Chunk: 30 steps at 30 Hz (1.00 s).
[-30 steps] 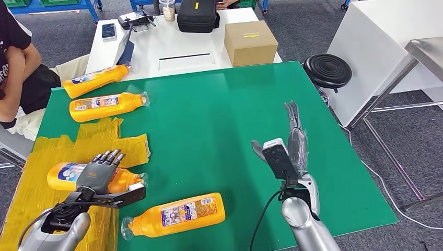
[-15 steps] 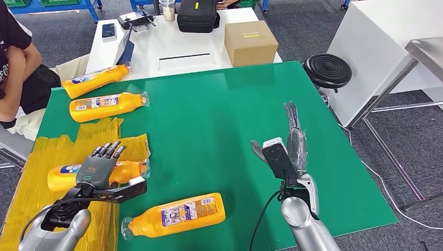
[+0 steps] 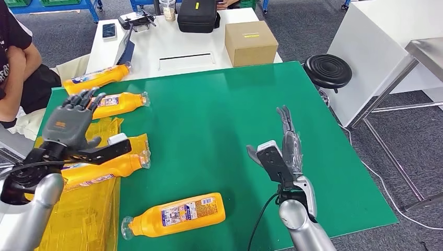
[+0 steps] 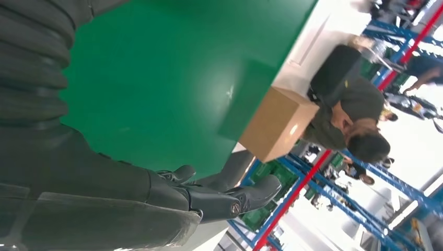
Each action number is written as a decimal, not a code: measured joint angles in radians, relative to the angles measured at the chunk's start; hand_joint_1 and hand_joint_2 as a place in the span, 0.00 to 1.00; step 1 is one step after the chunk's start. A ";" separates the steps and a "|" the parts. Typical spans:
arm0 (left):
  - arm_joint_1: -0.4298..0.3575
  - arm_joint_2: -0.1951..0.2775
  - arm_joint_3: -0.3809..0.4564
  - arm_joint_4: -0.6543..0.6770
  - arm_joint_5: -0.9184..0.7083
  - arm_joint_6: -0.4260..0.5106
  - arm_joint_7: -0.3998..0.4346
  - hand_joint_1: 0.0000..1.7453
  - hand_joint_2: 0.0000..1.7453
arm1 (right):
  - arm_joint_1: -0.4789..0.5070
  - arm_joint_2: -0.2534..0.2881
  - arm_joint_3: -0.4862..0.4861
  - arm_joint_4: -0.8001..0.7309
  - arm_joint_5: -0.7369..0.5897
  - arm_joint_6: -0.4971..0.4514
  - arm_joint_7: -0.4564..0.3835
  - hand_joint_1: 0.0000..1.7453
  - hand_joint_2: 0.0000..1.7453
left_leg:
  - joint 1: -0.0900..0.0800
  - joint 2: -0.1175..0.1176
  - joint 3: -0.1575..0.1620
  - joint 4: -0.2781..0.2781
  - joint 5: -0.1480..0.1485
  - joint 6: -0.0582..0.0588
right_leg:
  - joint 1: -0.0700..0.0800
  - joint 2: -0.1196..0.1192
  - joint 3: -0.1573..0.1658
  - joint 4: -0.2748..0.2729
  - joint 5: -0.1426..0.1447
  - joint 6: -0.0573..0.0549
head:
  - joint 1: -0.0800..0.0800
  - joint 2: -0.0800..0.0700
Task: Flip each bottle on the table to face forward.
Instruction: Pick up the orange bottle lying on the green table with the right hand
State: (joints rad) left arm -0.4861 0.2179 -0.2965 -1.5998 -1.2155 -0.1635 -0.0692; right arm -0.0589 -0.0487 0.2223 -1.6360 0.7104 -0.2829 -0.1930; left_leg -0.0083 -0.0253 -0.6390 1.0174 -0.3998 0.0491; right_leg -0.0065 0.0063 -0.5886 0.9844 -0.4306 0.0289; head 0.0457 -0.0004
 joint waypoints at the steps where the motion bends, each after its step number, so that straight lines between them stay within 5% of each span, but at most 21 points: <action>1: -0.007 0.000 0.006 -0.018 0.039 0.017 -0.016 0.00 1.00 | 0.002 0.003 0.001 0.001 0.018 0.008 0.004 0.00 1.00 | 0.000 0.000 0.000 0.000 0.000 0.000 | 0.000 0.000 0.000 0.000 0.000 0.000 | 0.000 0.000; 8: 0.017 -0.070 0.054 -0.083 0.427 0.132 -0.106 0.00 1.00 | -0.011 0.009 0.067 0.030 0.275 0.029 0.047 0.00 1.00 | 0.000 0.001 0.000 0.000 -0.001 0.000 | 0.000 0.000 0.000 0.000 0.000 0.000 | 0.000 0.000; 14: 0.058 -0.145 0.063 -0.062 0.524 0.197 -0.112 0.00 1.00 | -0.058 0.005 0.192 0.078 0.466 0.077 0.062 0.00 1.00 | 0.000 0.001 0.000 0.000 0.000 0.000 | 0.000 0.000 -0.001 0.000 0.000 0.000 | 0.000 0.000; 21: 0.086 -0.191 0.064 -0.019 0.555 0.209 -0.116 0.00 1.00 | -0.114 -0.012 0.295 0.121 0.473 0.142 0.044 0.00 1.00 | 0.000 0.001 0.000 0.000 0.000 0.000 | 0.000 0.000 -0.001 0.000 0.000 0.000 | 0.000 0.000; 30: 0.108 -0.229 0.105 0.138 0.617 0.243 -0.159 0.00 1.00 | -0.196 -0.072 0.460 0.142 0.276 0.270 -0.036 0.00 1.00 | 0.000 0.000 0.000 0.000 0.000 0.000 | 0.000 0.000 -0.001 0.000 0.000 0.000 | 0.000 0.000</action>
State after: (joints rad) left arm -0.3785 -0.0109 -0.1914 -1.4619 -0.5986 0.0799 -0.2281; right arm -0.2551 -0.1210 0.6826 -1.4943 0.9860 -0.0125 -0.2293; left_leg -0.0086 -0.0250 -0.6395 1.0175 -0.3999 0.0490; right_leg -0.0068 0.0065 -0.5892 0.9843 -0.4307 0.0289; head 0.0455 -0.0004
